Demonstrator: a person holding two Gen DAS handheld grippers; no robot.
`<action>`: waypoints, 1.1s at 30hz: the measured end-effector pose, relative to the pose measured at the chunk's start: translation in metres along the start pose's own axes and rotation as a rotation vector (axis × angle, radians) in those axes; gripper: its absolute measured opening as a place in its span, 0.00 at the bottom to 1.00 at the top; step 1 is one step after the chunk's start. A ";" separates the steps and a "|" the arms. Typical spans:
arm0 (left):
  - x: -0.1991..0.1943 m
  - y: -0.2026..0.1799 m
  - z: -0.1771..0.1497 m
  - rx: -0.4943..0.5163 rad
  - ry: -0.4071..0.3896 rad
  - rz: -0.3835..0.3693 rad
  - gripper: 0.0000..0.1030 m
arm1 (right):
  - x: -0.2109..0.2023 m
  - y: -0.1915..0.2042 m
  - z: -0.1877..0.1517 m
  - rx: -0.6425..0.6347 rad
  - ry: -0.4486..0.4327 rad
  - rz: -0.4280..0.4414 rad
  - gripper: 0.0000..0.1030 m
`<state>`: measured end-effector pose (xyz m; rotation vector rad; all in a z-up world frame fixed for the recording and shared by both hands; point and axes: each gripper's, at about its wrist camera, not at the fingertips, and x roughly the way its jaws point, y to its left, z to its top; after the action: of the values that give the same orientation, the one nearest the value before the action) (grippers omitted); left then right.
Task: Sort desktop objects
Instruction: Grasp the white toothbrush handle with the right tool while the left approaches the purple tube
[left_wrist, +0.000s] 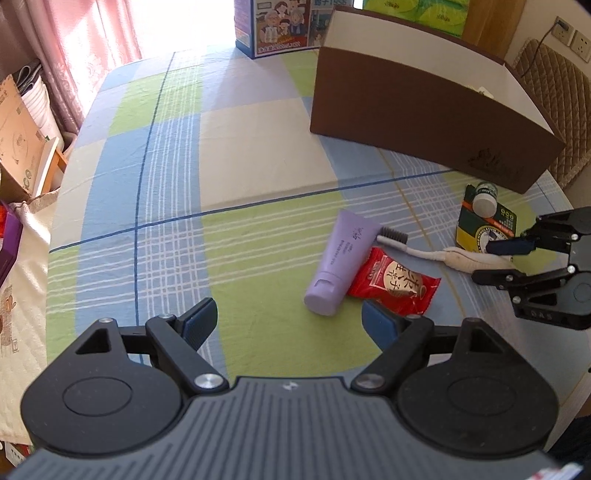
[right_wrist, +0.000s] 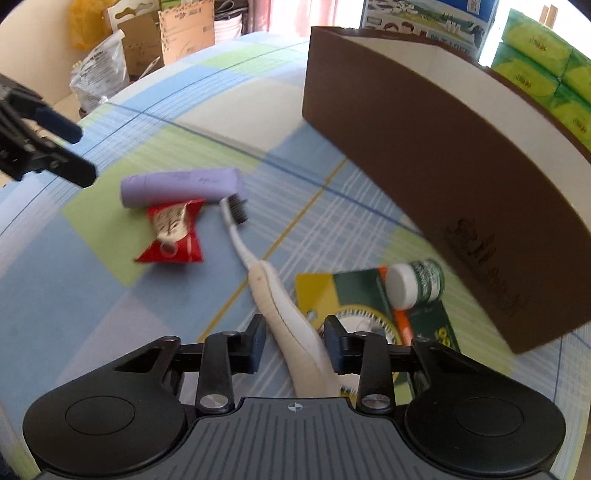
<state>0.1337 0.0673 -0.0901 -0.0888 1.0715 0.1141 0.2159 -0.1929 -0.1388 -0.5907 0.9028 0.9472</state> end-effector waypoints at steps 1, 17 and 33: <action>0.002 0.000 0.000 0.005 0.003 -0.002 0.80 | -0.001 0.002 -0.002 0.007 0.010 0.001 0.27; 0.049 -0.022 0.031 0.199 0.039 -0.071 0.61 | -0.033 -0.004 -0.044 0.254 0.066 -0.010 0.21; 0.075 -0.036 0.026 0.269 0.071 -0.103 0.27 | -0.032 -0.007 -0.045 0.276 0.062 -0.026 0.21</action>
<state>0.1971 0.0387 -0.1426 0.0949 1.1420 -0.1268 0.1955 -0.2447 -0.1345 -0.3964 1.0586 0.7675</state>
